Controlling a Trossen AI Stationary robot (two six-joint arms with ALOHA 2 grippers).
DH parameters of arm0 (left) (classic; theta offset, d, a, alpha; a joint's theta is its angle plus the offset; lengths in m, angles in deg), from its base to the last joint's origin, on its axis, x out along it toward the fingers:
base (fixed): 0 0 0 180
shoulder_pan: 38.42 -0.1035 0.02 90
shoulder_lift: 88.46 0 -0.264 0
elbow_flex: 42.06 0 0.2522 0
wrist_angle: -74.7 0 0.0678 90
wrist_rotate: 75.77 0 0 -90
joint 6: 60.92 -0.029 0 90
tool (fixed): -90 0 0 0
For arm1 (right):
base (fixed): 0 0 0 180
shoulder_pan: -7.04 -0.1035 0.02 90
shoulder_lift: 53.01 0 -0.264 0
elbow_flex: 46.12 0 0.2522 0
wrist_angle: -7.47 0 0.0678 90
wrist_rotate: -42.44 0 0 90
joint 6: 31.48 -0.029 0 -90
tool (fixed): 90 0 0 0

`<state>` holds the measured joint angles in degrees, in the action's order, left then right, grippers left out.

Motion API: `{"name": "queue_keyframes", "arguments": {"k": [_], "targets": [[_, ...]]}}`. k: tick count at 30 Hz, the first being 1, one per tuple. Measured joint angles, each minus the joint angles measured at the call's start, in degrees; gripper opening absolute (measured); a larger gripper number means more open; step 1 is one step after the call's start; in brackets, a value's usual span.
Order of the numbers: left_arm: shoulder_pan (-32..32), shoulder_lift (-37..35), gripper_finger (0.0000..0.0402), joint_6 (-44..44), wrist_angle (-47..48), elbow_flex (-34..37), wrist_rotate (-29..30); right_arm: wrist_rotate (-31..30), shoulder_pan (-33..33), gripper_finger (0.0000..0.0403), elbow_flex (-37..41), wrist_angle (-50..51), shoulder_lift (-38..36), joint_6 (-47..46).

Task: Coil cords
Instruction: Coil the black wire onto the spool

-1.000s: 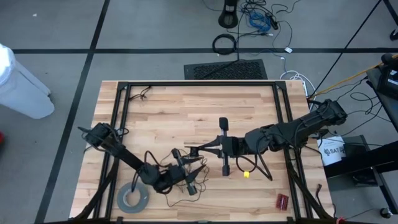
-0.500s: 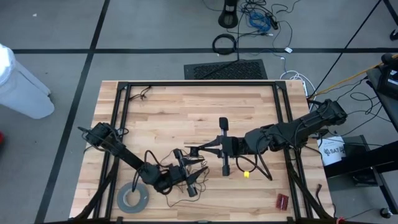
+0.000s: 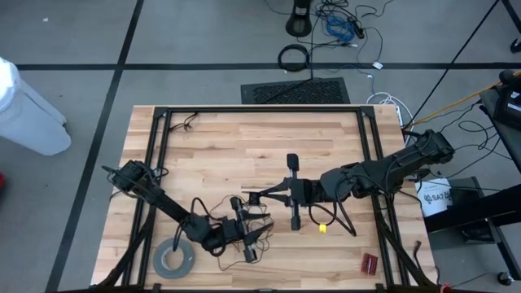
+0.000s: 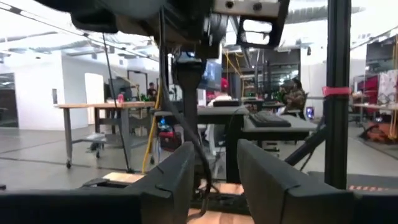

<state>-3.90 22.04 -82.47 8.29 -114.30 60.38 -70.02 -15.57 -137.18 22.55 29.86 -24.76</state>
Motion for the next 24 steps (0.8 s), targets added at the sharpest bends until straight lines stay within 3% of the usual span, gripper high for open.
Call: {"name": "queue_keyframes", "arguments": {"k": [7, 14, 24], "targets": [[2.0, 0.0, 0.0012, -4.7, -0.5, 0.0, 6.6, 0.0, 0.0, 0.0000, 0.0, 0.4, 0.0, 0.2], [5.2, 0.0, 0.0004, -13.6, -0.3, 0.0, 20.3, 0.0, -1.2, 0.0000, 0.0, 1.1, -0.6, 0.2], [9.1, -1.6, 0.0003, -25.9, -0.5, 0.0, 34.4, 0.3, -3.4, 0.0000, 0.0, 5.8, -2.6, -2.1]]}}
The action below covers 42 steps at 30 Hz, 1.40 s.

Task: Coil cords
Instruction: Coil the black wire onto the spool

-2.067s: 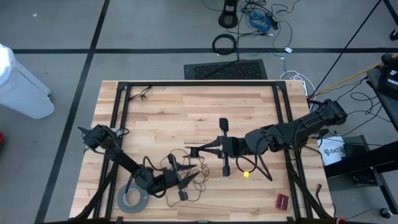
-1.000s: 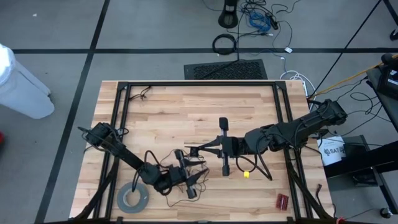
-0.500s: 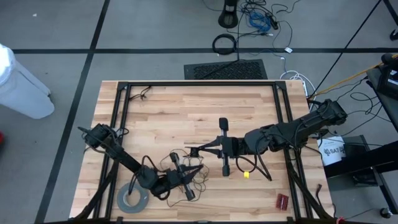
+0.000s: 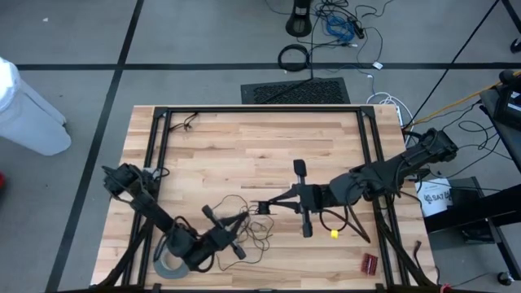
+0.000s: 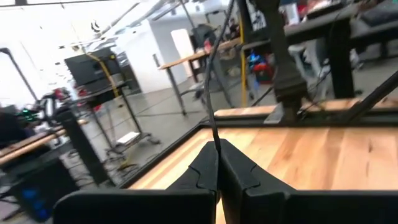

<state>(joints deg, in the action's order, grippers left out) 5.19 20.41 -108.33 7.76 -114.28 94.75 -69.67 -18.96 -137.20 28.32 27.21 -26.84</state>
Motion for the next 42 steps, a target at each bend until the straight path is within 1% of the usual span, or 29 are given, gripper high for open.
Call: {"name": "queue_keyframes", "arguments": {"k": [3, 10, 20, 24, 27, 34, 42], "targets": [[1.3, -1.7, 0.0003, -2.9, 0.4, 0.0, 2.5, 0.0, 0.0, 0.0000, 0.0, 2.5, 0.0, -0.7], [3.5, -5.7, 0.0002, -5.8, 1.0, 0.1, 2.7, -0.3, 0.2, 0.0000, 0.0, 5.3, 0.3, -1.0], [5.2, -13.7, 0.0002, -5.6, 5.3, 0.1, 2.9, -1.2, 0.2, 0.0000, 0.0, 9.7, 0.3, -1.5], [6.0, -16.8, 0.0002, -5.5, 5.4, 0.1, 3.0, -4.6, 0.4, 0.0000, 0.0, 9.6, 0.5, -2.0], [6.0, -17.8, 0.0002, -5.5, 5.5, 0.1, 3.0, -6.3, 1.1, 0.0000, 0.0, 8.9, 1.2, -2.5], [4.5, -18.0, 0.0002, -4.1, 6.6, 0.1, 2.3, -10.2, 3.4, 0.0000, 0.0, 3.5, 5.6, 0.6], [2.2, -18.0, 0.0001, -3.9, 6.7, -2.7, 1.8, -17.8, 5.5, 0.0000, 0.0, -1.8, 9.8, 5.0]]}}
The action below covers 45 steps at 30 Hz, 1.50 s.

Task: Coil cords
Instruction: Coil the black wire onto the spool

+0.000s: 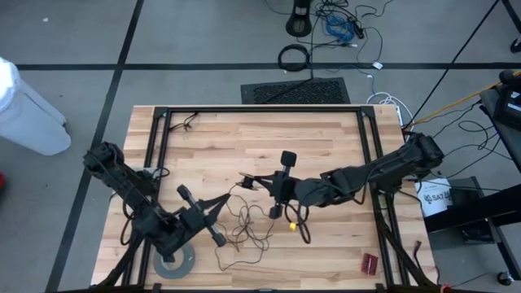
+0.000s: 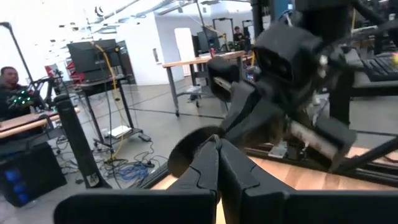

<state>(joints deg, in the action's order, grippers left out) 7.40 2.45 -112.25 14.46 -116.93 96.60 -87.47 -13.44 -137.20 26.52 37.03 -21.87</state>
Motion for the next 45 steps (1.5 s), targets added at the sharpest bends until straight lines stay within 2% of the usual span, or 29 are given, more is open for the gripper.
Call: {"name": "queue_keyframes", "arguments": {"k": [5, 8, 21, 31, 38, 45], "targets": [[-1.8, 0.0, 0.0001, 0.1, 0.0, -1.7, 0.0, -0.7, 0.9, 0.0000, 0.0, -4.2, 2.3, 1.9], [-2.9, 0.0, 0.0001, 3.0, 2.2, -1.8, -0.1, -0.9, 1.5, 0.0000, 0.0, -6.5, 3.5, 2.2], [-9.2, 0.0, 0.0001, 35.4, 28.3, -1.8, -15.4, -0.6, 2.7, 0.0000, 0.0, -6.3, 3.7, -0.8], [-10.2, 0.0, 0.0001, 50.2, 45.0, -1.9, -16.9, -0.3, 1.6, 0.0000, 0.0, -6.1, 3.1, -1.0], [-11.6, 0.0, 0.0001, 53.9, 49.0, -1.9, -17.1, -0.2, 1.4, 0.0000, 0.0, -6.4, 2.9, -1.7], [-12.9, 0.0, 0.0002, 54.2, 50.2, -1.9, -21.5, 1.3, 1.4, 0.0000, 0.0, -6.0, 2.5, -2.7]]}}
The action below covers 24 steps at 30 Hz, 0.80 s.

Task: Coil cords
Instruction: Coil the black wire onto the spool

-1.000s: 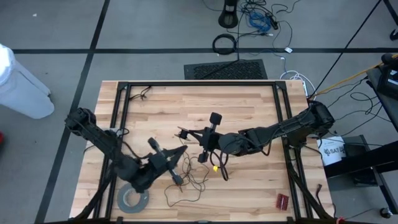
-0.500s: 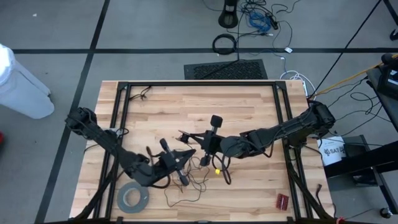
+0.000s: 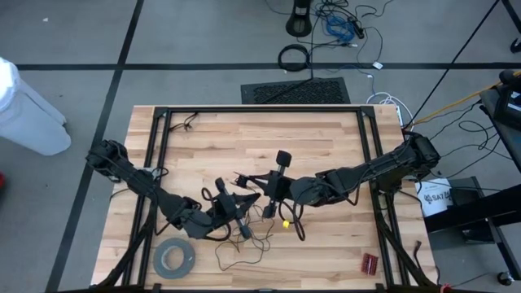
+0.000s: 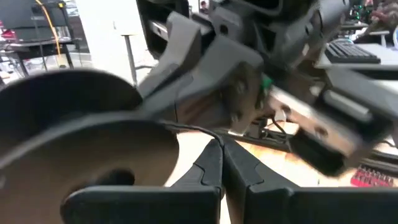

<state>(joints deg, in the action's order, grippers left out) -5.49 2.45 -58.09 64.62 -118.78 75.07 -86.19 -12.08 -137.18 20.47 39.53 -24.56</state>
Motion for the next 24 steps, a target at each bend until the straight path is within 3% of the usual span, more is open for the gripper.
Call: {"name": "queue_keyframes", "arguments": {"k": [13, 20, 24], "targets": [[1.3, 0.0, 0.0087, 7.8, 5.6, 0.0, -1.4, 0.0, -2.2, 0.0000, 0.0, 2.8, -4.0, -0.7], [3.9, 0.0, 0.0095, 17.7, 16.1, 0.1, -2.8, 0.0, -4.5, 0.0000, 0.0, 4.6, -7.2, -1.0], [6.4, 0.0, 0.0095, 19.0, 16.7, 0.7, -2.8, 0.0, -6.5, 0.0000, 0.0, 7.0, -10.3, -1.9]]}}
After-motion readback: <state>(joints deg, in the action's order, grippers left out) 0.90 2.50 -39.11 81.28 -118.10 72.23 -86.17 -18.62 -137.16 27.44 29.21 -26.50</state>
